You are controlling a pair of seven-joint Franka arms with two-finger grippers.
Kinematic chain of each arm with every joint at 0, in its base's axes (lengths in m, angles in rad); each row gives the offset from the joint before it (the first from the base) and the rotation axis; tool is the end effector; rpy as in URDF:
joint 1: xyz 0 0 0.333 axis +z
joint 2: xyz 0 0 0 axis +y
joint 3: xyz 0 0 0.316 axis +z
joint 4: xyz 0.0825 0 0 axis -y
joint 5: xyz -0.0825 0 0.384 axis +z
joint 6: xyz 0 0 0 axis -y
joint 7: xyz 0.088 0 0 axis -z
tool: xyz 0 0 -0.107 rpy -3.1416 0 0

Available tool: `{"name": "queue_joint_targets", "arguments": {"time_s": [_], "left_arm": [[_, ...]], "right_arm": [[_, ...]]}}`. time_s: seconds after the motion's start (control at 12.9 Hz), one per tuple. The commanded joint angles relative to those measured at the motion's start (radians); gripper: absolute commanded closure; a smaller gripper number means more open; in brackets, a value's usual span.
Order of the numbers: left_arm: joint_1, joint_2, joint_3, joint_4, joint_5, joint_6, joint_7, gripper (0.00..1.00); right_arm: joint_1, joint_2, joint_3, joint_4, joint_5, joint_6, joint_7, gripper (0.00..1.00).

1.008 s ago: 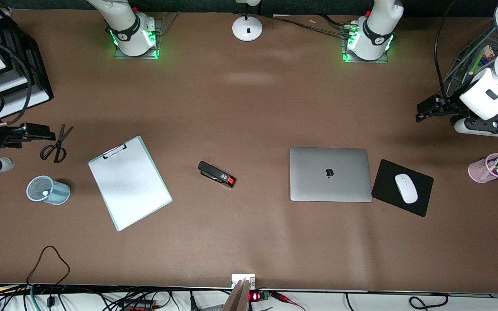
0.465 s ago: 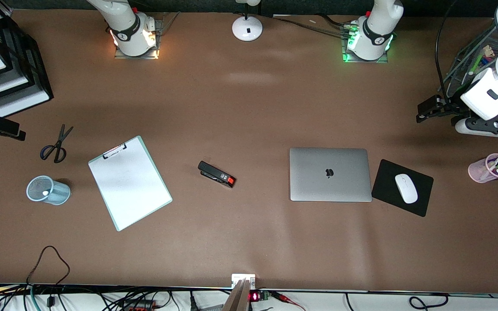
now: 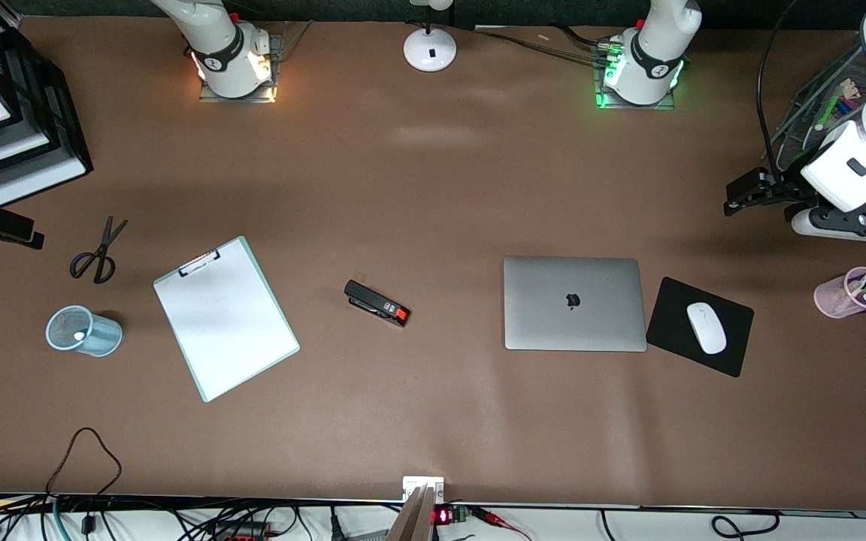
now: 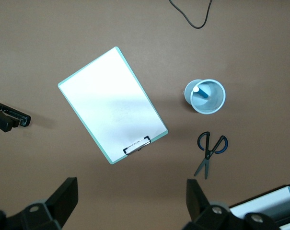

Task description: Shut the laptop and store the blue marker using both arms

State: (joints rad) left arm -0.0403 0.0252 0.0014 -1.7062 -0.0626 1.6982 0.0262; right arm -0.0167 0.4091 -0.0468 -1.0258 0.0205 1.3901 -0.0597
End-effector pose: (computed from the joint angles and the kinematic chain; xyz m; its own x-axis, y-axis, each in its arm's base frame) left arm 0.5665 -0.0280 0.5572 0.9979 -0.0570 -0.0318 -0.0550 -0.9965 0.0626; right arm 0.6530 -0.0313 0.6132 0.9990 0.0030 -0.0442 0.0028 -1.0000 -0.0043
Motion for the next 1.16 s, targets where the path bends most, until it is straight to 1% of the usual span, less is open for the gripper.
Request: {"name": "queue_joint_targets", "arguments": {"time_s": [0.0,0.93,1.01,1.09], "left_arm": [[-0.006,0.021,0.002,0.037,0.015,-0.012,0.018,0.0],[-0.006,0.03,0.002,0.045,0.015,-0.009,0.021,0.0],[-0.006,0.03,0.0,0.045,0.015,-0.009,0.021,0.0],[-0.007,0.03,0.002,0.045,0.015,-0.009,0.02,0.0]], "right_arm": [[0.003,-0.007,0.013,-0.005,0.001,0.026,0.02,0.0],[0.007,-0.009,0.015,-0.005,0.001,0.026,0.02,0.0],[0.009,-0.036,0.013,-0.019,0.003,0.024,0.02,0.0],[0.011,-0.059,0.013,-0.058,0.003,0.032,0.02,0.0]]}}
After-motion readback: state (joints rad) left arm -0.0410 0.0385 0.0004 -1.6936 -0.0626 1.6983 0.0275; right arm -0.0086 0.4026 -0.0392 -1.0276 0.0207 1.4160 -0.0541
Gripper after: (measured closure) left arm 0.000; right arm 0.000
